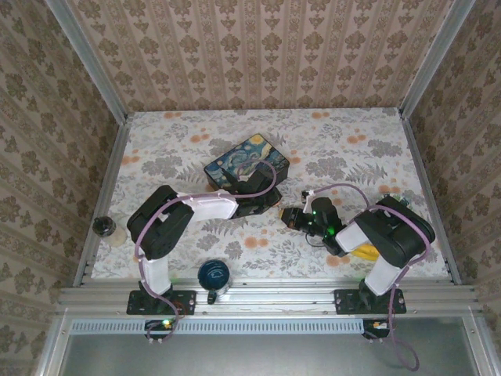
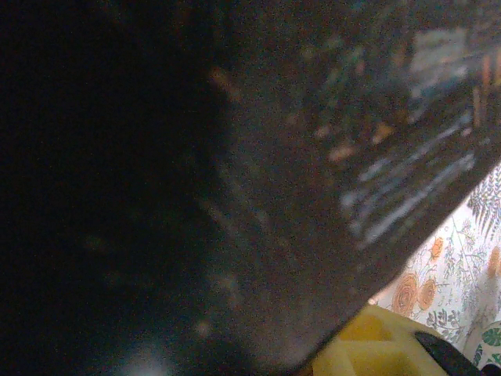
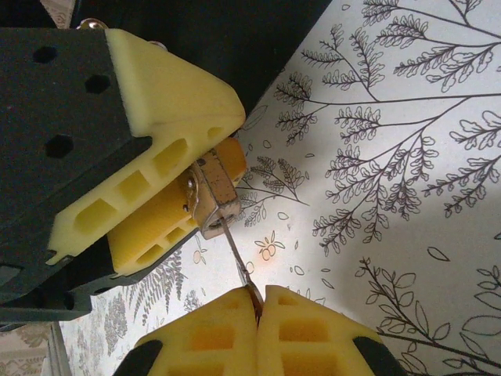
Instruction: Unlock a padlock with a key
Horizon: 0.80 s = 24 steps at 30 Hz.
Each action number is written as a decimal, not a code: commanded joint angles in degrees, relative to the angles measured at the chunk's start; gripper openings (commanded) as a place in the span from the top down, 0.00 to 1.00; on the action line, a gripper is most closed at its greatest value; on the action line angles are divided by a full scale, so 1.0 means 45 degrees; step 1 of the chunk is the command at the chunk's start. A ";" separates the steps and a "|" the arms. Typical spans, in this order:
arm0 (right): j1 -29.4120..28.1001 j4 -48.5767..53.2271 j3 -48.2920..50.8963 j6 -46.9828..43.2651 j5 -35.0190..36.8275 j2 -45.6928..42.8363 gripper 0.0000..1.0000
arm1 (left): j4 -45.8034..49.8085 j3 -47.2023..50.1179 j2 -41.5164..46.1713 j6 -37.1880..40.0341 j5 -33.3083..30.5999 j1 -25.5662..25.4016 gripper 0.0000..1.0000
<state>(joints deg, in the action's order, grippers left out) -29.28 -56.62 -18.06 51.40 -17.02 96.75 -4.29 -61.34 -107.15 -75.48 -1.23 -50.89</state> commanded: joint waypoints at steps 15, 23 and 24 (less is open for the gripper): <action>0.0153 -0.0419 -0.0760 0.0026 -0.0047 0.0386 1.00 | -0.0325 -0.0040 0.0196 -0.0355 0.0880 -0.0080 0.97; 0.0216 0.0193 -0.0848 -0.0331 0.0124 -0.0005 1.00 | -0.0465 0.0156 0.0276 -0.0361 0.0919 -0.0097 0.97; 0.0217 0.0264 -0.0868 -0.0386 0.0129 -0.0061 1.00 | -0.0491 0.0200 0.0294 -0.0370 0.0919 -0.0107 0.97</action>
<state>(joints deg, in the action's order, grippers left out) -28.84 -56.36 -19.79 51.03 -17.41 97.78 -4.82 -61.23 -107.18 -75.92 0.03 -50.89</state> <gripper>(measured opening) 0.062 0.273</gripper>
